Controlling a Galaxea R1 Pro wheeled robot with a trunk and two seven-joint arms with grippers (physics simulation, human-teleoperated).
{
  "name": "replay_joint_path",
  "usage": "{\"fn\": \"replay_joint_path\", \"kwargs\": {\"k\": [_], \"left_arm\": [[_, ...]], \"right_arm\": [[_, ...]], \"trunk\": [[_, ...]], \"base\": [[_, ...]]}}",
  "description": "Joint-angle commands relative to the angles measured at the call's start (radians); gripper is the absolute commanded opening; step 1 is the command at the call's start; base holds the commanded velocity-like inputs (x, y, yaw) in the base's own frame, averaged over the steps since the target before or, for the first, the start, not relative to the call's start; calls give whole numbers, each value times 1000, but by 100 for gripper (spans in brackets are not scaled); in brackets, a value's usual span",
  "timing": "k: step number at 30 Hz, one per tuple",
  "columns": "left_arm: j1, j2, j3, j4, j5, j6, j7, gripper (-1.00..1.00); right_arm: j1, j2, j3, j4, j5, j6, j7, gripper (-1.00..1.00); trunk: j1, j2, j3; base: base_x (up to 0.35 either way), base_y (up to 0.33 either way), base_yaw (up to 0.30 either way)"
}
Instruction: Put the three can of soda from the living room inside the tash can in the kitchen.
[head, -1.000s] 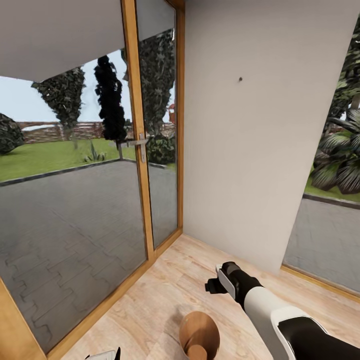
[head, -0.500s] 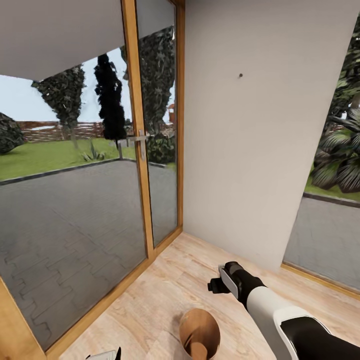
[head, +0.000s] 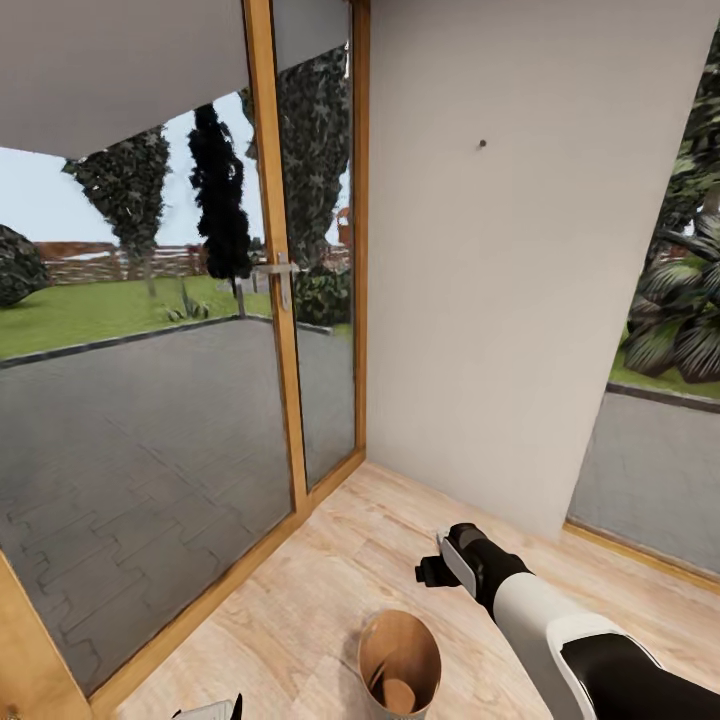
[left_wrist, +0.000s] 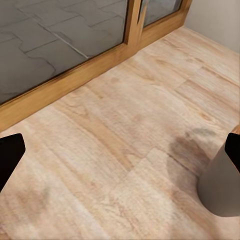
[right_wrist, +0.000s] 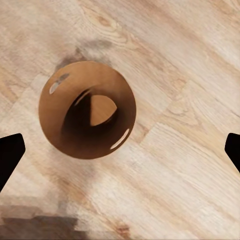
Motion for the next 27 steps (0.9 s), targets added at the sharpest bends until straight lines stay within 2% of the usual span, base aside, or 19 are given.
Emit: {"fn": "replay_joint_path", "kwargs": {"k": [1, 27], "left_arm": [[0, 0, 0, 0, 0, 0, 0, 100], [0, 0, -1, 1, 0, 1, -1, 100]], "right_arm": [[0, 0, 0, 0, 0, 0, 0, 100], [0, -1, 0, 0, 0, 0, 3, 100]], "trunk": [[4, -7, -3], [104, -189, -85]], "base": [[0, 0, 0], [0, 0, 0]]}}
